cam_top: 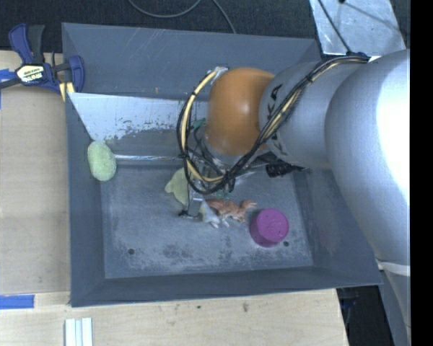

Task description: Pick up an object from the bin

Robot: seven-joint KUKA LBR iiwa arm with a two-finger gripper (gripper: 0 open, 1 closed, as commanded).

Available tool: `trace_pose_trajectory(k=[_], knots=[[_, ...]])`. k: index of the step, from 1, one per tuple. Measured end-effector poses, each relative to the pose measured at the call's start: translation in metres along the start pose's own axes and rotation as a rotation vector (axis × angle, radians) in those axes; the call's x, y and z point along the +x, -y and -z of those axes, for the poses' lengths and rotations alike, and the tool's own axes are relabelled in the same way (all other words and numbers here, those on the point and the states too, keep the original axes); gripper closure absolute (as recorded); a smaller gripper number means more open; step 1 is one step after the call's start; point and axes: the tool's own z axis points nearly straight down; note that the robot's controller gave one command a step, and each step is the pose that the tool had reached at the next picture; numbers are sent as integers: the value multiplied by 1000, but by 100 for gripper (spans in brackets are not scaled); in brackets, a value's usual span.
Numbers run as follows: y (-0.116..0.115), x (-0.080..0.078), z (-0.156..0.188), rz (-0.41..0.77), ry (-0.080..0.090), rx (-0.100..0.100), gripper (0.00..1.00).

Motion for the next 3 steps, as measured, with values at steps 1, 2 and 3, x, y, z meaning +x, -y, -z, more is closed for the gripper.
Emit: trace_pose_trajectory(k=[1, 2, 3], knots=[[15, 5, 0, -70, 0, -1, 0], [27, 4, 0, -112, -2, 0, 100], [27, 4, 0, -112, -2, 0, 100]])
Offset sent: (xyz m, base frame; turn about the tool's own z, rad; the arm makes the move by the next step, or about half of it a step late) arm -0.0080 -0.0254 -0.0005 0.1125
